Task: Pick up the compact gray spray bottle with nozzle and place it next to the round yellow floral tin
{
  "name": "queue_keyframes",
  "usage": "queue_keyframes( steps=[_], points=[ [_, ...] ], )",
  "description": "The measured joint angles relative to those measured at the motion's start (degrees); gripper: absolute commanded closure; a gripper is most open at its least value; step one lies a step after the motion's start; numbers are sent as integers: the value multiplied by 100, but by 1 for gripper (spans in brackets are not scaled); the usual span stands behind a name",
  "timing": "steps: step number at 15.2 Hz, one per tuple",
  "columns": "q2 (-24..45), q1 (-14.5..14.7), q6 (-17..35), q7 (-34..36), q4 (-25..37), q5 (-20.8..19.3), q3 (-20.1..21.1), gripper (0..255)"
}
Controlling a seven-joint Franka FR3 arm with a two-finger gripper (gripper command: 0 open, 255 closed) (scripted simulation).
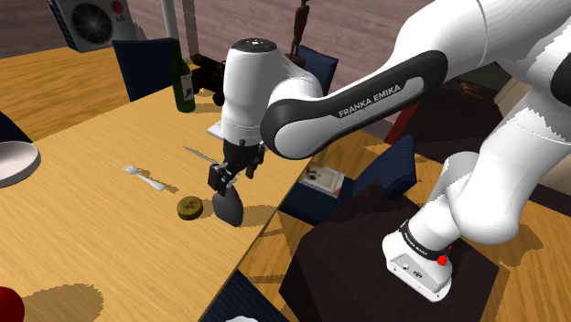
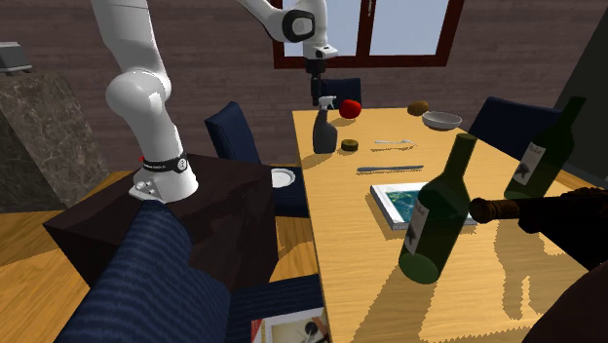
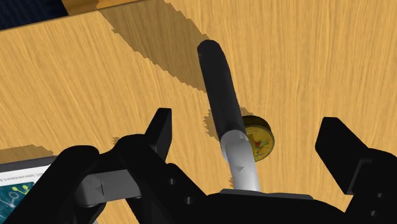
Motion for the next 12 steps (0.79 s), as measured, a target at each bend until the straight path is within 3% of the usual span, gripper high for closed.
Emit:
queue_keyframes(
  steps=[6,12],
  points=[
    [-357,-24,-587,-87,250,119,-9,0],
    [-373,-24,-682,-89,323,125,-9,0]
  ],
)
